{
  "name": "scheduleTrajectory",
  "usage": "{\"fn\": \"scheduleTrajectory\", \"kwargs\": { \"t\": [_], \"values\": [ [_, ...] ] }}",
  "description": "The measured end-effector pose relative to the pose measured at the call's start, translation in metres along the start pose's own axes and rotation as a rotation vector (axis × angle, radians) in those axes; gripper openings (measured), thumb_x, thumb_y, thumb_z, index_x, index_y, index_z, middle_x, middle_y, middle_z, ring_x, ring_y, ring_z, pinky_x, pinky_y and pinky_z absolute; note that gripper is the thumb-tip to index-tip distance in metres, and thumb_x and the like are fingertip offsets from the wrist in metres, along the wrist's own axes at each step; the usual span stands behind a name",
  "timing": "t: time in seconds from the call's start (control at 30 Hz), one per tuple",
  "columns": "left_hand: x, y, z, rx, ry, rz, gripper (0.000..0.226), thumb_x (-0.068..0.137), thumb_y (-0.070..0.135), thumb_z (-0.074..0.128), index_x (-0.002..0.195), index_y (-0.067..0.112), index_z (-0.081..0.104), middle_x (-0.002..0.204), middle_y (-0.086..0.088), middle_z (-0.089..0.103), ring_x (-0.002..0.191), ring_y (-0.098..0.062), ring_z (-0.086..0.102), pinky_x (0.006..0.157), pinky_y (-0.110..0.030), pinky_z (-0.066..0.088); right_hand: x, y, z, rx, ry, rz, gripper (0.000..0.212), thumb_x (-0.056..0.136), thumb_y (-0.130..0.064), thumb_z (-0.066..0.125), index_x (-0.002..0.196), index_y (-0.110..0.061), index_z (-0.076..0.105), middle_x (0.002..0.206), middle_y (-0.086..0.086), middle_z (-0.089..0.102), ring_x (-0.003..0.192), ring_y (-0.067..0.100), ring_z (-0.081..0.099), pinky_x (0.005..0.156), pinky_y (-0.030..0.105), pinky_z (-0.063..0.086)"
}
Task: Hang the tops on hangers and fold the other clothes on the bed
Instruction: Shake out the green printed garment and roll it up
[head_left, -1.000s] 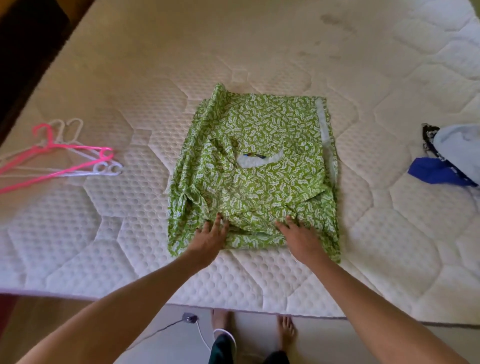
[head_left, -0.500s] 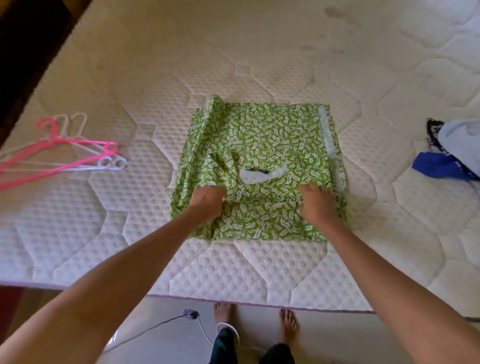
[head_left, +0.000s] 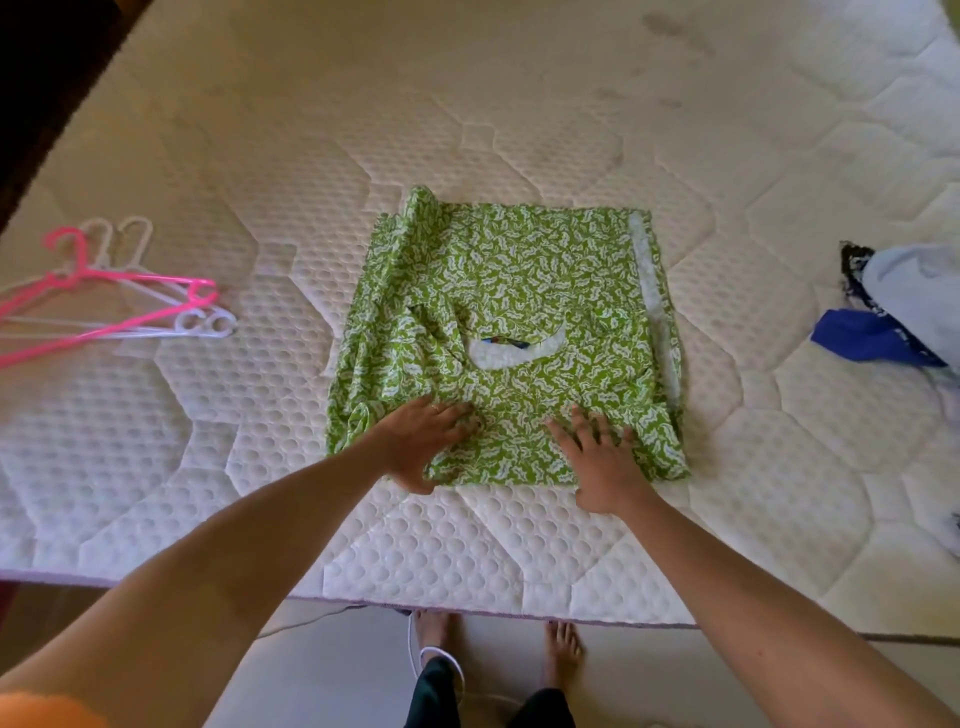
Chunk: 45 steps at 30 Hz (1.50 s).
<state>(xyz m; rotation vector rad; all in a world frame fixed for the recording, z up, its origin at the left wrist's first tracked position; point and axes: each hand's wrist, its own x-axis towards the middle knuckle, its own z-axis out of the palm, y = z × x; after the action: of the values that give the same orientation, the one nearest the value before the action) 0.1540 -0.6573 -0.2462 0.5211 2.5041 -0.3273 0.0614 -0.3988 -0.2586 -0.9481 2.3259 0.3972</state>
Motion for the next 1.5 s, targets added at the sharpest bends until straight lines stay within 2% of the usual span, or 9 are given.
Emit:
{"fn": "scheduleTrajectory", "kwargs": {
  "t": [0.27,0.47,0.7,0.9,1.0,1.1,1.23,1.4,1.5],
  "values": [
    [0.001,-0.005,-0.005,0.04,0.024,-0.032,0.075,0.087,0.048,0.039,0.151,0.023,0.009,0.158,-0.009,0.004,0.145,-0.022,0.011,0.115,-0.049,-0.014,0.01,0.004,-0.032,0.112,0.21,0.07,0.048,0.09,0.001,0.037,0.131,-0.022,0.045,0.114,0.008,0.061,0.096,0.029,0.063,0.078,0.034,0.046],
    [-0.009,0.017,-0.004,-0.044,0.206,-0.004,0.061,0.084,0.056,0.045,0.128,0.015,0.051,0.127,-0.008,0.053,0.112,-0.024,0.052,0.103,-0.042,0.032,0.008,0.003,-0.033,0.181,0.171,0.102,0.05,0.09,0.001,0.04,0.132,-0.024,0.05,0.12,0.008,0.063,0.105,0.028,0.062,0.085,0.035,0.049],
    [0.005,-0.013,-0.023,-0.572,-0.085,-0.402,0.041,0.083,0.015,0.052,0.124,0.016,0.055,0.103,-0.003,0.063,0.093,-0.018,0.061,0.072,-0.027,0.052,0.013,0.01,-0.062,0.231,-0.049,0.2,0.029,0.091,-0.004,0.046,0.117,-0.006,0.059,0.108,0.01,0.062,0.104,0.028,0.06,0.083,0.036,0.047],
    [0.017,-0.034,-0.034,-0.415,0.218,-0.542,0.046,0.085,0.008,0.048,0.129,0.019,0.048,0.124,-0.006,0.055,0.116,-0.023,0.05,0.106,-0.038,0.031,0.022,0.018,-0.064,0.107,0.631,0.27,0.033,0.081,-0.005,0.059,0.114,-0.009,0.054,0.108,0.012,0.058,0.1,0.03,0.053,0.084,0.038,0.039],
    [0.025,-0.027,-0.027,-0.353,0.361,-0.459,0.039,0.097,0.024,0.041,0.135,0.021,0.042,0.138,-0.005,0.046,0.124,-0.022,0.043,0.109,-0.038,0.028,0.028,0.006,-0.06,0.121,0.415,0.084,0.037,0.089,-0.025,0.05,0.123,-0.01,0.047,0.122,0.01,0.052,0.112,0.029,0.049,0.094,0.04,0.037],
    [0.031,-0.019,-0.012,-0.358,0.112,-0.305,0.075,0.09,0.064,0.032,0.147,0.017,0.021,0.153,-0.008,0.027,0.14,-0.026,0.026,0.115,-0.046,0.016,0.034,-0.001,-0.052,0.173,0.089,0.074,0.074,0.082,-0.053,0.056,0.14,-0.016,0.029,0.144,0.01,0.029,0.131,0.035,0.033,0.107,0.052,0.026],
    [0.032,-0.018,0.007,-0.228,0.008,-0.321,0.089,0.089,0.055,0.044,0.148,0.021,-0.013,0.158,-0.005,-0.01,0.146,-0.029,-0.002,0.112,-0.06,0.0,0.037,0.001,-0.04,0.109,0.01,0.142,0.088,0.086,-0.033,0.059,0.149,-0.029,-0.001,0.155,0.021,-0.004,0.141,0.044,0.008,0.111,0.061,0.01],
    [0.025,-0.018,-0.003,-0.376,0.13,-0.4,0.091,0.085,-0.008,0.043,0.148,0.029,-0.013,0.154,-0.008,-0.025,0.141,-0.042,-0.013,0.108,-0.062,0.0,0.035,0.005,-0.05,0.062,0.168,0.119,0.057,0.095,-0.004,0.036,0.147,-0.023,0.023,0.128,0.023,0.05,0.112,0.038,0.055,0.094,0.044,0.045],
    [0.021,-0.021,0.006,-0.243,0.298,-0.353,0.085,0.081,-0.01,0.048,0.15,0.021,0.008,0.156,-0.017,0.001,0.143,-0.042,0.005,0.11,-0.059,0.002,0.034,0.01,-0.062,0.111,0.221,0.073,0.052,0.093,0.001,0.033,0.139,-0.021,0.039,0.108,0.013,0.063,0.098,0.031,0.062,0.079,0.036,0.049]
  ]
}}
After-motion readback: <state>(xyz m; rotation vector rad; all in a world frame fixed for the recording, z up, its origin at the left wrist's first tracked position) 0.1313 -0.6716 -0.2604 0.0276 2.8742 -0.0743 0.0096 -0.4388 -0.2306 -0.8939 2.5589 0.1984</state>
